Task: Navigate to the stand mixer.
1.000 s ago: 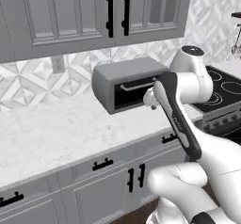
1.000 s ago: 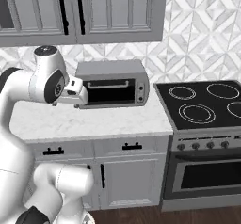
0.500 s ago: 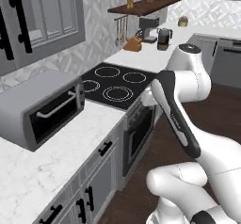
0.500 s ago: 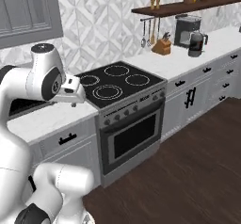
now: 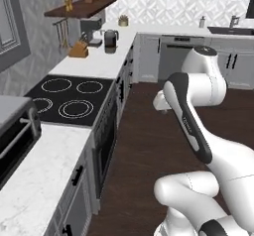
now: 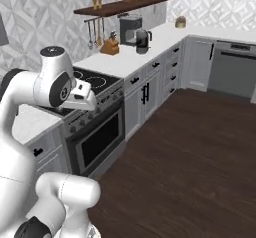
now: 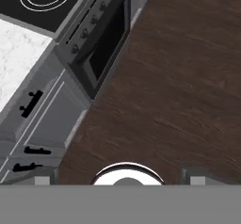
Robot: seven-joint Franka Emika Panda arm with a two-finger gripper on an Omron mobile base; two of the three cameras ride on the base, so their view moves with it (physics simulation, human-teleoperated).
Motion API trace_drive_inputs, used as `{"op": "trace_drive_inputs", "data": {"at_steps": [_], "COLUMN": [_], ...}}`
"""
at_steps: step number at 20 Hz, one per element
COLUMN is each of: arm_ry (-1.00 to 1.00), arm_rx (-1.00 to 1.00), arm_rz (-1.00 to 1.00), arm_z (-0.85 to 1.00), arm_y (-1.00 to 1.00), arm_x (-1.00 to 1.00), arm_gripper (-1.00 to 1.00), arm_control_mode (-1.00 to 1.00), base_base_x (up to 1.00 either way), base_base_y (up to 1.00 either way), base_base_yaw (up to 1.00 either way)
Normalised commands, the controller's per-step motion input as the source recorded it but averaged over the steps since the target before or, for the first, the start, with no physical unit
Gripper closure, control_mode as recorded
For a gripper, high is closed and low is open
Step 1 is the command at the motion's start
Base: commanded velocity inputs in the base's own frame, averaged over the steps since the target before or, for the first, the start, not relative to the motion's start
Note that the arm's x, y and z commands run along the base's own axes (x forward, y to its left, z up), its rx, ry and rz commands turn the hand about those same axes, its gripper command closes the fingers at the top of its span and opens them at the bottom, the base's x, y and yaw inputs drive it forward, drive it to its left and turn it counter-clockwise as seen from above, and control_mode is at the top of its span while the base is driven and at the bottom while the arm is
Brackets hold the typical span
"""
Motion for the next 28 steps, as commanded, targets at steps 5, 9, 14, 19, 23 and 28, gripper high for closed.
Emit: {"op": "trace_drive_inputs", "data": {"at_steps": [5,9,14,19,23,28], "arm_ry": [0.00,0.00,0.00,0.00,0.00,0.00], "arm_rx": [0.00,0.00,0.00,0.00,0.00,0.00], "arm_rz": [0.00,0.00,0.00,0.00,0.00,0.00], "arm_z": [0.00,0.00,0.00,0.00,0.00,0.00], "arm_y": [0.00,0.00,0.00,0.00,0.00,0.00], "arm_x": [0.00,0.00,0.00,0.00,0.00,0.00], "arm_gripper": [-1.00,-1.00,-1.00,-1.00,-1.00,-1.00], "arm_control_mode": [1.00,1.00,1.00,1.00,1.00,1.00], "base_base_x": [0.00,0.00,0.02,0.23,0.52,0.60], "base_base_y": [-0.09,-0.03,-0.05,-0.10,-0.19,-0.17], "base_base_yaw": [-0.54,-0.52,-0.51,-0.42,-0.17,-0.28]}}
